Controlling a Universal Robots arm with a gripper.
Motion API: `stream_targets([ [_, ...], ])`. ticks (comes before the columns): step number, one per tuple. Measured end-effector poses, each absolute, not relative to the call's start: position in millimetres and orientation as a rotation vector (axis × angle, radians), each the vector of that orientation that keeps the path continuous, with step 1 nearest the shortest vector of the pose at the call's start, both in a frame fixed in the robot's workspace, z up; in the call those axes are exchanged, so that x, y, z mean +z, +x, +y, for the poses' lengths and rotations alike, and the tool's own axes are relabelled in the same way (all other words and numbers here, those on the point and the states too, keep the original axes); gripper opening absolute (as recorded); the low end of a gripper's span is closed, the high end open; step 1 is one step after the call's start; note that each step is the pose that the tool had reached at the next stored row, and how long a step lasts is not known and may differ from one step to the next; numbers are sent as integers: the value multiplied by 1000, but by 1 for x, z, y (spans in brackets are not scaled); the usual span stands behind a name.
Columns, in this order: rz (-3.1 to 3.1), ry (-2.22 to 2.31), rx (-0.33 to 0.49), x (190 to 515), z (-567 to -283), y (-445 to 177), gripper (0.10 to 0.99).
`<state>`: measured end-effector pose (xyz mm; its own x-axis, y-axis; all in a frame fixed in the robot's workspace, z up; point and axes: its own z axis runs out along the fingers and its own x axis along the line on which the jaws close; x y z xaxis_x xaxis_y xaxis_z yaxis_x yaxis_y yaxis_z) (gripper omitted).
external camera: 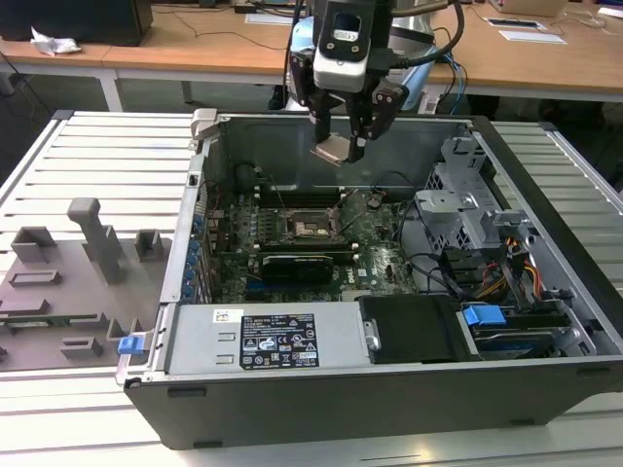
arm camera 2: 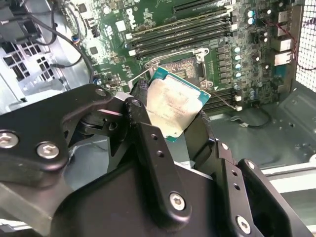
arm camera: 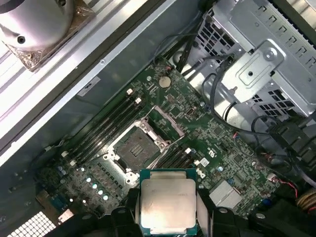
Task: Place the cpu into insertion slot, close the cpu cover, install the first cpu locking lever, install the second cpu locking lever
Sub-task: 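Place the cpu into insertion slot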
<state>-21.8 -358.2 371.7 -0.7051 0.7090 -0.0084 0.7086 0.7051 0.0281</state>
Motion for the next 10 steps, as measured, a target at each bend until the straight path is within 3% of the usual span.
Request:
stream_targets([
  [10, 2716, 1531, 20, 369, -358, -22, 541],
])
